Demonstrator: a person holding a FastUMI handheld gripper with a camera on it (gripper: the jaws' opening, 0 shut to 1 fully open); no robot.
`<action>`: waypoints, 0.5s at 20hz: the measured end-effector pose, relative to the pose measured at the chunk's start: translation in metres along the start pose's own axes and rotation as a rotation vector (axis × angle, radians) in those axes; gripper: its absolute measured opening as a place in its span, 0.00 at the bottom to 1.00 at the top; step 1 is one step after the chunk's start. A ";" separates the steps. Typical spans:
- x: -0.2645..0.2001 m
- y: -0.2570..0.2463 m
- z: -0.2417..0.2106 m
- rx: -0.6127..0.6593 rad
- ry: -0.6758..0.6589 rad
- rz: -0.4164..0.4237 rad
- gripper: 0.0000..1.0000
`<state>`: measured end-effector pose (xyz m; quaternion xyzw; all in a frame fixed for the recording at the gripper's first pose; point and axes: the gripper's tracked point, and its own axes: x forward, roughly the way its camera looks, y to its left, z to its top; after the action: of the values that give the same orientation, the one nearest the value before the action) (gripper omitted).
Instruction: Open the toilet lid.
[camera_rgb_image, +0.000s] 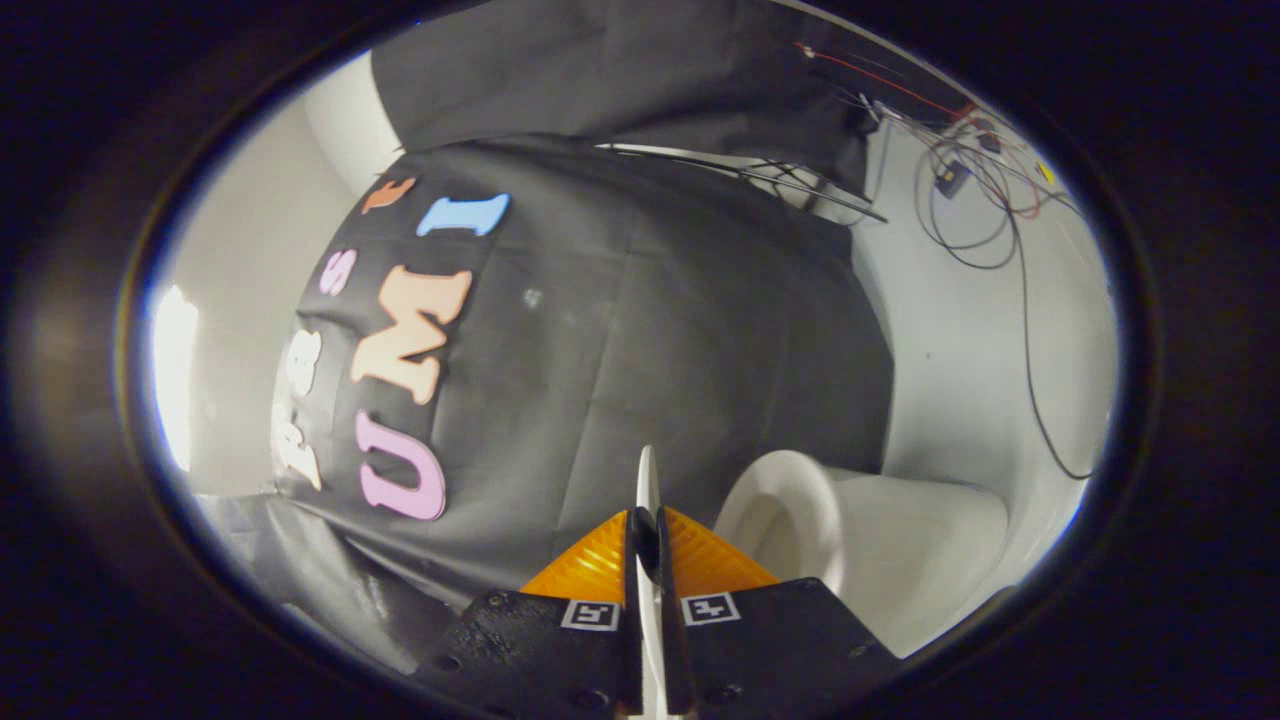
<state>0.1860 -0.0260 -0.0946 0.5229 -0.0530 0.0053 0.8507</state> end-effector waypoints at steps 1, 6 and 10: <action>0.002 0.021 -0.004 -0.033 0.003 0.020 0.09; 0.005 0.114 -0.040 -0.224 0.041 0.073 0.11; 0.006 0.164 -0.065 -0.377 0.089 0.061 0.11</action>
<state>0.1872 0.1055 0.0224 0.3517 -0.0312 0.0444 0.9346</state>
